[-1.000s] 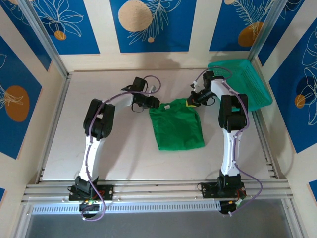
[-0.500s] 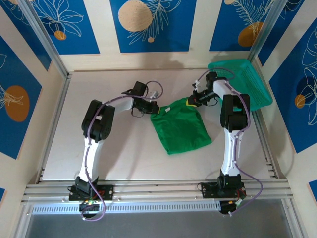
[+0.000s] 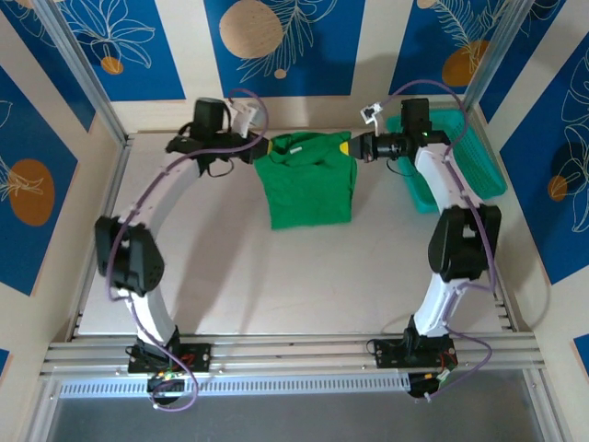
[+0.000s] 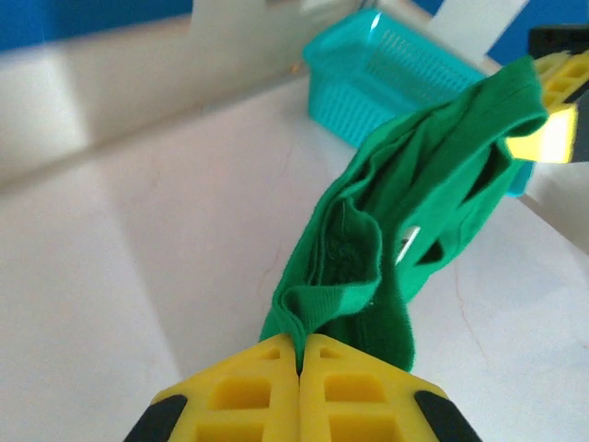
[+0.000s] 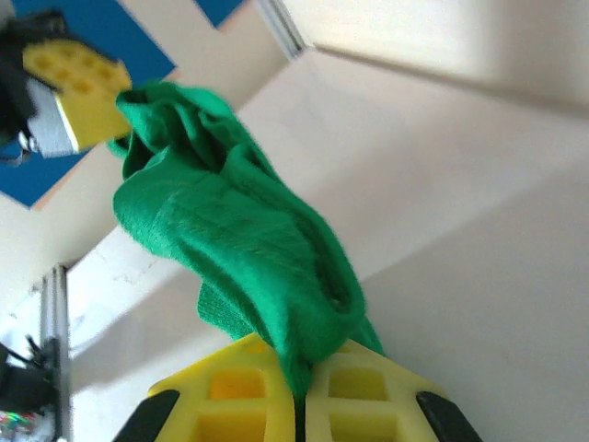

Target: Fold the inside-out t-shirt

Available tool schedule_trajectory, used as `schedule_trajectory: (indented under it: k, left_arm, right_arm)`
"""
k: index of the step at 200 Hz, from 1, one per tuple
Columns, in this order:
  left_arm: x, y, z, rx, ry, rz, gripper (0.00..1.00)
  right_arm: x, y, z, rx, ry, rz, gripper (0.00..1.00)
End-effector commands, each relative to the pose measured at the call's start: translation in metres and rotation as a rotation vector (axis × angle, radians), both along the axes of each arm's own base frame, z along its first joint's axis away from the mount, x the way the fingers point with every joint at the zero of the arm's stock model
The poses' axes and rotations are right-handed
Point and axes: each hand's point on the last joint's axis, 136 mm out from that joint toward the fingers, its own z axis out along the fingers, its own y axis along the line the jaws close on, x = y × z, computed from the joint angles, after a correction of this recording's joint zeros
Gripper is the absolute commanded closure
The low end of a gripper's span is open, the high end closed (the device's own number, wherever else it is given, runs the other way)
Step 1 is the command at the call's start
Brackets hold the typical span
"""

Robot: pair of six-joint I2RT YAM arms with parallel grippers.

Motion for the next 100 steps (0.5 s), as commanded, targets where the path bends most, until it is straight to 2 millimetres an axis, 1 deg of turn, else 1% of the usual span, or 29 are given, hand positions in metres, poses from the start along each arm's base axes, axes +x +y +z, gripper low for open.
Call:
schedule_trajectory:
  k: [1,11,16,17,22,23,25,28,32,35,37,45,49,57,59,69,77,91,100]
  left_arm:
    - [-0.052,0.010,0.029,0.067,-0.255,-0.092,1.00]
    - [-0.077,0.014,0.023,0.071,-0.336,-0.130,1.00]
    - [-0.092,0.014,0.014,0.074,-0.355,-0.164,1.00]
    - [-0.095,0.014,0.016,0.072,-0.368,-0.169,1.00]
    - [-0.112,0.014,0.005,0.075,-0.377,-0.206,1.00]
    - [-0.113,0.013,0.000,0.078,-0.373,-0.213,1.00]
    - [-0.121,0.014,0.001,0.076,-0.383,-0.223,1.00]
    - [-0.129,0.012,-0.009,0.081,-0.379,-0.246,1.00]
    - [-0.142,0.012,-0.014,0.087,-0.389,-0.270,1.00]
    - [-0.149,0.011,-0.026,0.097,-0.375,-0.285,1.00]
    - [-0.155,0.010,-0.029,0.103,-0.381,-0.295,1.00]
    - [-0.175,0.009,-0.056,0.134,-0.347,-0.320,1.00]
    - [-0.183,0.009,-0.067,0.144,-0.336,-0.329,1.00]
    - [-0.204,0.006,-0.097,0.168,-0.299,-0.371,1.00]
    - [-0.209,0.005,-0.101,0.172,-0.297,-0.376,1.00]
    - [-0.228,0.002,-0.132,0.210,-0.273,-0.403,1.00]
    - [-0.239,0.000,-0.149,0.238,-0.255,-0.407,1.00]
    - [-0.260,-0.002,-0.166,0.266,-0.239,-0.456,1.00]
    - [-0.269,-0.001,-0.175,0.293,-0.235,-0.470,1.00]
  right_arm:
    - [-0.047,0.019,0.000,-0.080,-0.246,0.145,1.00]
    - [-0.067,0.021,-0.017,-0.116,-0.296,0.185,1.00]
    - [-0.077,0.021,-0.030,-0.133,-0.304,0.207,1.00]
    - [-0.079,0.021,-0.032,-0.138,-0.307,0.210,1.00]
    - [-0.088,0.021,-0.044,-0.161,-0.312,0.227,1.00]
    - [-0.090,0.021,-0.047,-0.167,-0.313,0.229,1.00]
    - [-0.094,0.021,-0.052,-0.177,-0.311,0.234,1.00]
    - [-0.098,0.022,-0.059,-0.190,-0.311,0.240,1.00]
    - [-0.106,0.022,-0.072,-0.213,-0.299,0.244,1.00]
    - [-0.111,0.021,-0.080,-0.229,-0.294,0.247,1.00]
    - [-0.114,0.022,-0.085,-0.238,-0.292,0.251,1.00]
    - [-0.129,0.020,-0.110,-0.285,-0.275,0.260,1.00]
    - [-0.135,0.019,-0.119,-0.298,-0.272,0.261,1.00]
    - [-0.148,0.016,-0.137,-0.318,-0.266,0.267,1.00]
    - [-0.152,0.016,-0.142,-0.319,-0.264,0.270,1.00]
    - [-0.163,0.013,-0.158,-0.333,-0.262,0.267,1.00]
    - [-0.165,0.012,-0.166,-0.355,-0.259,0.247,1.00]
    - [-0.169,0.010,-0.172,-0.366,-0.228,0.240,1.00]
    - [-0.172,0.010,-0.175,-0.363,-0.211,0.245,1.00]
